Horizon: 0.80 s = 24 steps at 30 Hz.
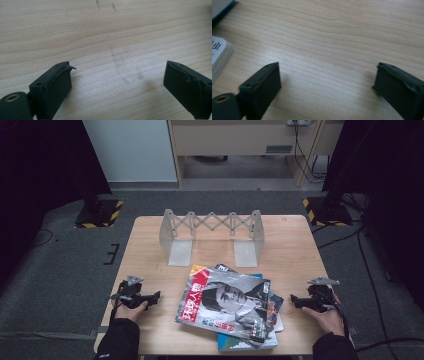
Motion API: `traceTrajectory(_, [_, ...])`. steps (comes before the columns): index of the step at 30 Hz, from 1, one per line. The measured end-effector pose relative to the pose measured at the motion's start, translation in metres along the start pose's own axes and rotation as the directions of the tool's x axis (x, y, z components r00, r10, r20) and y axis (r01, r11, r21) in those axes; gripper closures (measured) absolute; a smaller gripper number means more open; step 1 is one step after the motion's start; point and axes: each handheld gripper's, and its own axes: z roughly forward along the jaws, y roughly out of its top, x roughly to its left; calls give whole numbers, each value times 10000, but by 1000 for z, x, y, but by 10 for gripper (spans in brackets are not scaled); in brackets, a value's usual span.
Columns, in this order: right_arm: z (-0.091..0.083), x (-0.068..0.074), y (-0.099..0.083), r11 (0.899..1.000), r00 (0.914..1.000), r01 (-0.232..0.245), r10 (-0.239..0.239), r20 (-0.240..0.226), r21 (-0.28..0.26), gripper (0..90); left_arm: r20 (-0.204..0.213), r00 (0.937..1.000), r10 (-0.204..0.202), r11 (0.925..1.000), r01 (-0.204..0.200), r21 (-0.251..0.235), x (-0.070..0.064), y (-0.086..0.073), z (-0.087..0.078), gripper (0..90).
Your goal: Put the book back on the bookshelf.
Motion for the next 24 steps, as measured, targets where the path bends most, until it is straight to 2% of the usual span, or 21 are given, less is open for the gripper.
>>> traceTrajectory(2, [-3,-1,1,9996,9996,-257,256,-76,-112,110,-19,9999,-143,9995,143,-282,-2,2,-7,96])
traceTrajectory(3, [-5,-1,3,9991,9992,-369,366,-136,-186,111,39,9994,-338,9984,339,-446,-2,3,-11,98])
traceTrajectory(4, [-8,-2,5,9985,9991,-407,401,-170,-358,113,39,9994,-338,9984,339,-446,-2,3,-11,107])
traceTrajectory(6, [-11,-1,7,9964,9976,-647,633,-266,-548,114,270,9978,-604,9960,621,-642,-3,2,-18,114])
traceTrajectory(8, [-13,0,8,9956,9968,-736,718,-338,-575,114,271,9982,-528,9962,545,-685,-4,2,-20,120])
traceTrajectory(13, [-20,5,13,9911,9937,-1029,986,-529,-850,114,399,9975,-581,9913,623,-1160,-6,3,-29,139])
traceTrajectory(14, [-23,9,16,9875,9919,-1137,1065,-693,-1093,119,460,9970,-618,9895,672,-1278,-7,3,-31,139])
traceTrajectory(15, [-23,9,16,9875,9919,-1137,1065,-693,-1093,119,584,9963,-631,9879,707,-1379,-8,4,-33,139])
traceTrajectory(18, [-27,14,20,9853,9919,-1123,1034,-738,-1287,119,728,9958,-549,9844,662,-1632,-13,4,-37,142])
traceTrajectory(19, [-28,17,21,9841,9912,-1157,1057,-794,-1345,118,890,9949,-467,9825,618,-1758,-17,4,-40,142])
traceTrajectory(24, [-31,21,25,9810,9899,-1247,1127,-862,-1490,117,1190,9928,-146,9814,370,-1882,-28,3,-44,146])
